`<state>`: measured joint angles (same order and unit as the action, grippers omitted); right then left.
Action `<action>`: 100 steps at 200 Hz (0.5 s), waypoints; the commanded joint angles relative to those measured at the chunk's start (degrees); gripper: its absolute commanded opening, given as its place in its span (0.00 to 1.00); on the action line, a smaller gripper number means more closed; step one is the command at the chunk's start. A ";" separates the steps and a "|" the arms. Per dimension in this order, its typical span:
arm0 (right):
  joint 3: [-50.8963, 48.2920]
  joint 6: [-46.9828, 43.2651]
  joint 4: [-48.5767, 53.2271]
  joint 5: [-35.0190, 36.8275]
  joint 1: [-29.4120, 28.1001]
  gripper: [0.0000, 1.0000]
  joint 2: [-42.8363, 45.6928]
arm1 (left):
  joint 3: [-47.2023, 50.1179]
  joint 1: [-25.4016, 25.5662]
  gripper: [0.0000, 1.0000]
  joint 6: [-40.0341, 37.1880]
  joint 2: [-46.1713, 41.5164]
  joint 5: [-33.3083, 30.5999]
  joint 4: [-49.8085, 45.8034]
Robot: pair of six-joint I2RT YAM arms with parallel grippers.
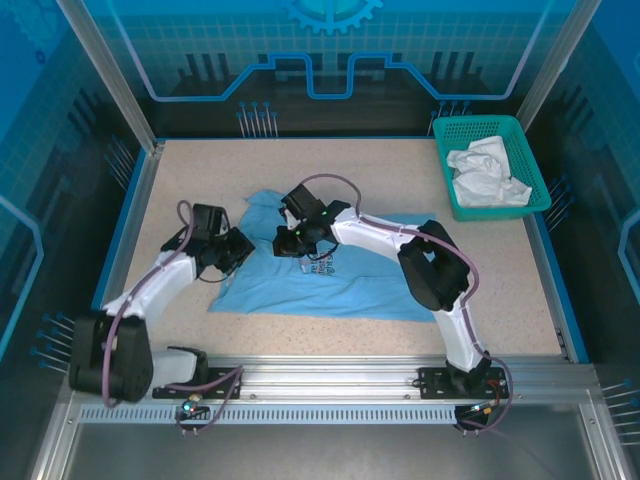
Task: Fold and stack the t-shirts
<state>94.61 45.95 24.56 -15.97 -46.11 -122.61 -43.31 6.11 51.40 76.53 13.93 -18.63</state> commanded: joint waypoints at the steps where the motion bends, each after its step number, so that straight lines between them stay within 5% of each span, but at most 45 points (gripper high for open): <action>1: 2.47 2.22 0.46 -1.11 0.58 0.12 -4.96 | -0.87 -0.49 0.09 2.65 7.76 5.34 5.34; 32: 0.89 2.50 1.22 0.42 2.91 0.12 -6.39 | -3.12 0.19 0.12 3.49 16.72 1.63 10.71; 64: -0.75 1.51 3.29 1.39 5.33 0.17 -5.99 | -8.57 0.22 0.15 1.70 22.67 -6.07 4.60; 100: -3.55 0.39 2.95 2.03 7.48 0.28 -3.29 | -8.34 0.22 0.34 3.80 19.88 -14.34 0.21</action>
<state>93.38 47.53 24.97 -15.64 -40.25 -127.85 -51.42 6.44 54.08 98.08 7.42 -12.80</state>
